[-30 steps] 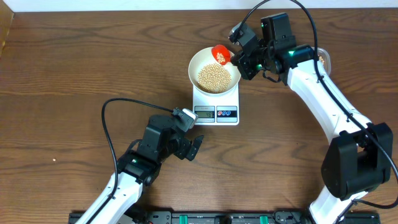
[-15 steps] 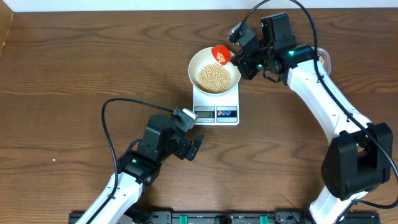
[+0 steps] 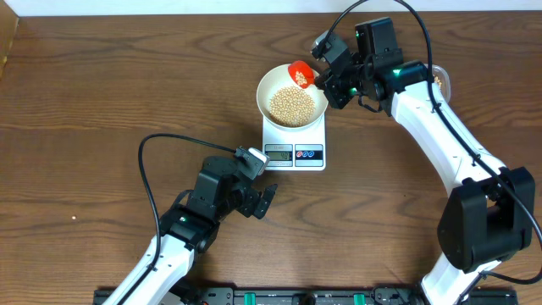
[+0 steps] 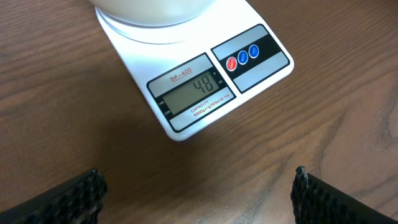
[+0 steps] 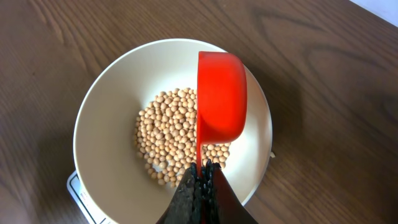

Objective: Scoop item into bowl and weigh 50g on scale
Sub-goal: 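Tilt the red scoop to pour chickpeas into the bowl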

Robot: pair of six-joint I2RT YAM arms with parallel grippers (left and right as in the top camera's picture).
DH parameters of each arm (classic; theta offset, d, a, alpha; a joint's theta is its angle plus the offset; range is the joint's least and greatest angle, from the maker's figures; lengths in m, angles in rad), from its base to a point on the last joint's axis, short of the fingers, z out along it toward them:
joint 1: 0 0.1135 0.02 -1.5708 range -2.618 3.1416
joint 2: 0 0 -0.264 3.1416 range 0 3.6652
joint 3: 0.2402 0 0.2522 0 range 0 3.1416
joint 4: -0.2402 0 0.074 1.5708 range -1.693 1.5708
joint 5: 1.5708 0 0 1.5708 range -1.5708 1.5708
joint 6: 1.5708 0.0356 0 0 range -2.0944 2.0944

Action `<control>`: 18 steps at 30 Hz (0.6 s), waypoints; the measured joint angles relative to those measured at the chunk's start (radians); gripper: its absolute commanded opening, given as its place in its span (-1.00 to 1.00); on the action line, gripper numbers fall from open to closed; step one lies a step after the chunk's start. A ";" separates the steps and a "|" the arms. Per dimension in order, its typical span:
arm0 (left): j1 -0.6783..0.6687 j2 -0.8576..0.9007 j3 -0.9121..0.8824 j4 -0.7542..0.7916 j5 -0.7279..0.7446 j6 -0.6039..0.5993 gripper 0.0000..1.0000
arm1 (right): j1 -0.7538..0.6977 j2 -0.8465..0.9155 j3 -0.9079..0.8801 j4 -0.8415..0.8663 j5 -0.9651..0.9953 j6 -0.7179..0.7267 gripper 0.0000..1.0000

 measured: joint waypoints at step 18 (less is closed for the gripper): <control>0.000 0.000 0.000 0.000 0.000 0.000 0.94 | 0.000 0.000 0.000 0.000 0.003 -0.018 -0.98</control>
